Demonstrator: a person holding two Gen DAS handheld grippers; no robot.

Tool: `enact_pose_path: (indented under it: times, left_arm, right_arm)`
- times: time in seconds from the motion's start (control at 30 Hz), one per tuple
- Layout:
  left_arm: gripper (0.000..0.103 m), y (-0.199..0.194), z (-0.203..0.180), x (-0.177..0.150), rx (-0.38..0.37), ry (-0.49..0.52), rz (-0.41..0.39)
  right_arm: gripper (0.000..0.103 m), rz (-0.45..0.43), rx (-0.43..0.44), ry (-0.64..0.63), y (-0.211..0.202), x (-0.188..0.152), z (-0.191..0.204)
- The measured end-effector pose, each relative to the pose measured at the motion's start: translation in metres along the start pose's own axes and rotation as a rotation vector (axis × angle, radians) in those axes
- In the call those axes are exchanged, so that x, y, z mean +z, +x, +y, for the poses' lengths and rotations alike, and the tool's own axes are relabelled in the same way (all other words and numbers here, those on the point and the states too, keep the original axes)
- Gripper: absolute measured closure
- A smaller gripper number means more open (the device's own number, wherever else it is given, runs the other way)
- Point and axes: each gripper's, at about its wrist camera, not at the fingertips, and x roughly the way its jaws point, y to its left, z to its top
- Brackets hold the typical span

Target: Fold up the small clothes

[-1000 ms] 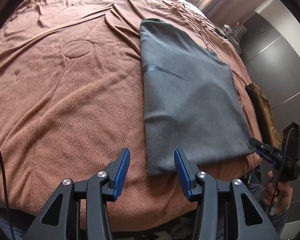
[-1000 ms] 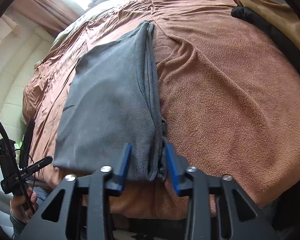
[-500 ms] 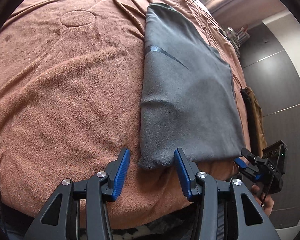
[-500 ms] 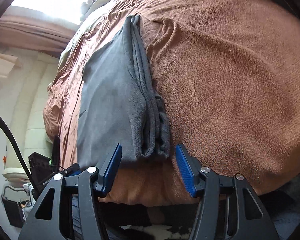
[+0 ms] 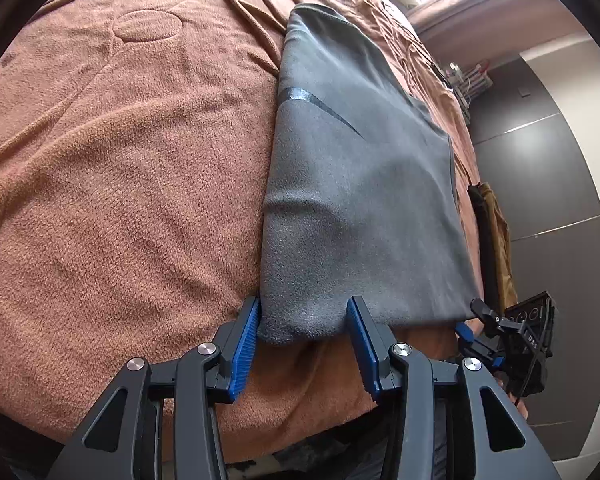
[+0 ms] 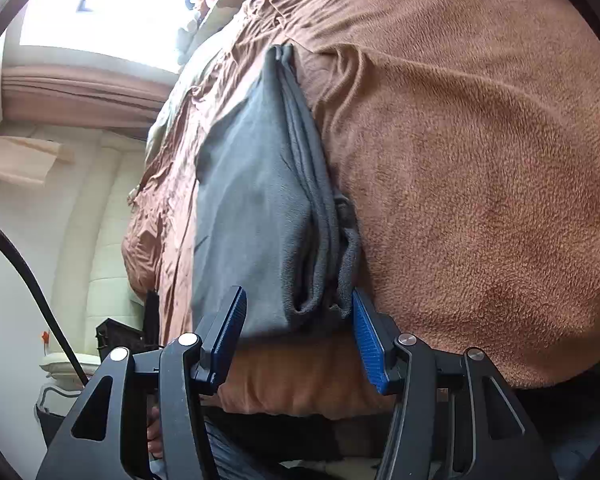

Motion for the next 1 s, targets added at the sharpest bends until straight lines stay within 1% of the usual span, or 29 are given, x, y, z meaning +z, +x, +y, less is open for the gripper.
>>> enact_pose_path:
  times: [0.03,0.07,0.1,0.13,0.17,0.2,0.27,0.37,0.53,0.67,0.9,0.97,1.0]
  left_arm:
    - [0.062,0.001,0.000,0.001,0.001,-0.004,-0.007]
    - [0.067,0.001,0.000,0.001,0.014,-0.007,-0.012]
    - [0.081,0.000,0.000,0.002,0.030,-0.006,-0.015]
    - [0.091,-0.001,0.000,0.003,0.028,-0.005,-0.020]
    - [0.093,-0.004,-0.001,0.004,0.013,-0.003,-0.028]
    - [0.095,-0.009,-0.003,0.004,0.008,0.010,-0.044]
    - [0.095,-0.021,-0.009,0.006,0.004,0.045,-0.077]
    - [0.096,-0.036,-0.010,0.011,-0.007,0.053,-0.093]
    - [0.096,-0.064,-0.008,0.012,0.016,0.087,-0.120]
    - [0.096,-0.084,0.001,0.009,0.015,0.089,-0.132]
    - [0.096,-0.103,0.013,-0.007,0.050,0.119,-0.102]
    - [0.096,-0.107,0.019,-0.013,0.049,0.112,-0.092]
    - [0.096,-0.108,0.020,-0.015,0.053,0.112,-0.092]
  right_arm:
    - [0.052,-0.005,0.001,0.000,0.002,0.000,0.000]
    - [0.062,-0.021,-0.003,-0.013,0.002,0.001,0.000]
    - [0.071,-0.030,-0.022,-0.026,0.002,0.001,0.002]
    - [0.086,-0.028,-0.044,-0.030,0.002,0.002,0.002]
    - [0.090,-0.023,-0.049,-0.027,0.003,0.003,0.001]
    - [0.092,-0.026,-0.045,-0.031,0.003,0.002,0.003]
    - [0.093,-0.042,-0.044,-0.052,-0.001,-0.001,0.011]
    - [0.093,-0.048,-0.029,-0.066,-0.005,-0.014,0.024]
    - [0.093,-0.018,-0.003,-0.093,0.003,-0.030,0.038]
    - [0.093,0.017,-0.003,-0.113,0.008,-0.036,0.041]
    - [0.093,0.078,-0.028,-0.170,0.014,-0.045,0.048]
    - [0.093,0.088,-0.020,-0.172,0.016,-0.048,0.049]
    - [0.093,0.097,-0.002,-0.160,0.016,-0.048,0.049]
